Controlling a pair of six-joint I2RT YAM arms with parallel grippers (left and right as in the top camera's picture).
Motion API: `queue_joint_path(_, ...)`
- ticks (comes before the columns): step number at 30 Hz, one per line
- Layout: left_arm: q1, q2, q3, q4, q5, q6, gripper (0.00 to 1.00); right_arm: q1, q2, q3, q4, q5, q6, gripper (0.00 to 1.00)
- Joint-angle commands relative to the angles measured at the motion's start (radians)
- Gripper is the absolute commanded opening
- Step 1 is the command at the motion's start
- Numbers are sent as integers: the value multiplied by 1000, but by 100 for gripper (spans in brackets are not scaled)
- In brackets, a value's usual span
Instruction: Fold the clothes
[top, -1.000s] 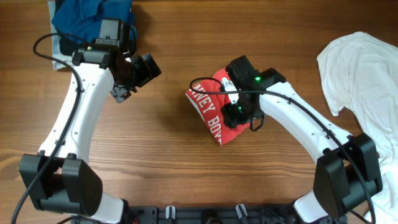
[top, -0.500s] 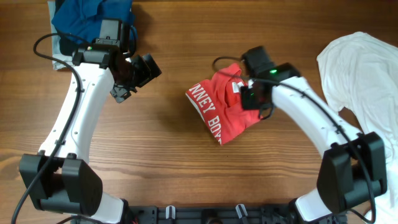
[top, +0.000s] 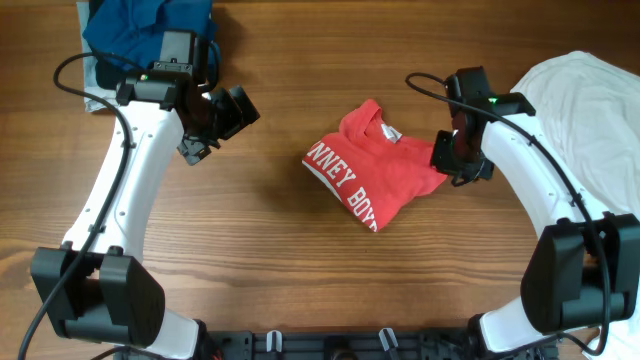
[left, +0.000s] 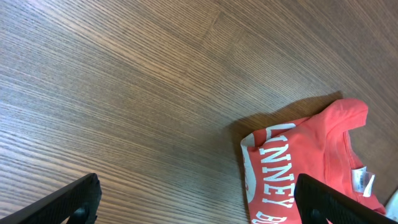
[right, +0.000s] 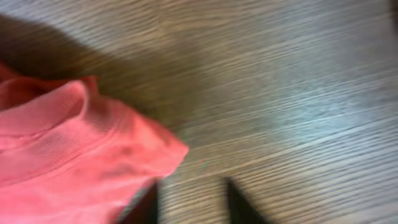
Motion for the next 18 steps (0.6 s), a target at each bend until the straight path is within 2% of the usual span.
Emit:
queue_joint_path(1, 2, 13, -2, 2, -10, 19, 100, -4, -4, 9, 3, 57, 50, 44)
queue_joint_path(3, 2, 13, -2, 2, -10, 19, 100, -4, -7, 63, -33, -3, 50, 34)
queue_joint_path(5, 2, 13, -2, 4, -16, 19, 100, -3, -24, 124, -27, -245, -73, 24)
queue_joint_path(7, 2, 13, -2, 3, -44, 19, 100, -2, -48, 138, 42, -689, -309, 25)
queue_joint_path(8, 2, 13, -2, 4, -43, 19, 100, 4, -37, 136, 45, -730, -348, 25)
queue_joint_path(11, 2, 13, -2, 4, -43, 19, 100, 21, 12, 88, 90, -767, -383, 24)
queue_joint_path(16, 2, 13, -2, 3, -43, 19, 100, 19, 241, -23, 386, -1365, -489, 27)
queue_joint_path(18, 2, 13, -2, 3, -43, 19, 100, 19, 414, -24, 519, -1487, -443, 28)
